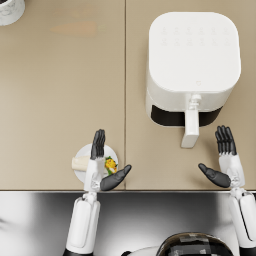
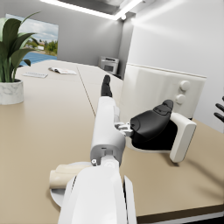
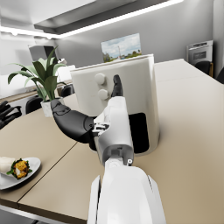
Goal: Pick up the chicken rolls and place it into the air fryer
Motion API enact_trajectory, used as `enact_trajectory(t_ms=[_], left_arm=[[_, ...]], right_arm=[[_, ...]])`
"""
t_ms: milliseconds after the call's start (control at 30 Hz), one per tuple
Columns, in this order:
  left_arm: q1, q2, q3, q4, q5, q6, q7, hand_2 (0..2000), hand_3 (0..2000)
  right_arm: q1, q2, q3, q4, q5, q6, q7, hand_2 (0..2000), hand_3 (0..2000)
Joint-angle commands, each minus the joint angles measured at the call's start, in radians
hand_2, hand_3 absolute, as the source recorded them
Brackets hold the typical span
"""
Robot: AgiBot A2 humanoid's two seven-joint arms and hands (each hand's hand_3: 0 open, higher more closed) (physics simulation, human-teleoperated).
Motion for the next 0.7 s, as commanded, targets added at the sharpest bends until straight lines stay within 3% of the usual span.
enact_trajectory(t_ms=[33, 133, 467, 700], left_arm=[[-0.028, -0.001, -0.090, -0.036, 0.000, 0.000, 0.000, 0, 0], [-0.042, 0.006, -0.136, -0.041, 0.044, -0.001, -0.001, 0, 0], [-0.112, 0.032, -0.198, -0.115, 0.490, -0.001, -0.001, 0, 0], [-0.155, 0.052, -0.230, -0.123, 0.806, -0.001, -0.001, 0, 0]], right_arm=[[0.020, -0.013, 0.001, -0.012, 0.000, 0.000, 0.000, 0, 0], [0.030, -0.028, 0.016, -0.014, 0.000, -0.001, 0.001, 0, 0], [0.064, -0.074, 0.050, -0.040, 0.433, -0.001, 0.001, 0, 0], [0.063, -0.090, 0.070, -0.056, 0.506, -0.001, 0.001, 0, 0]])
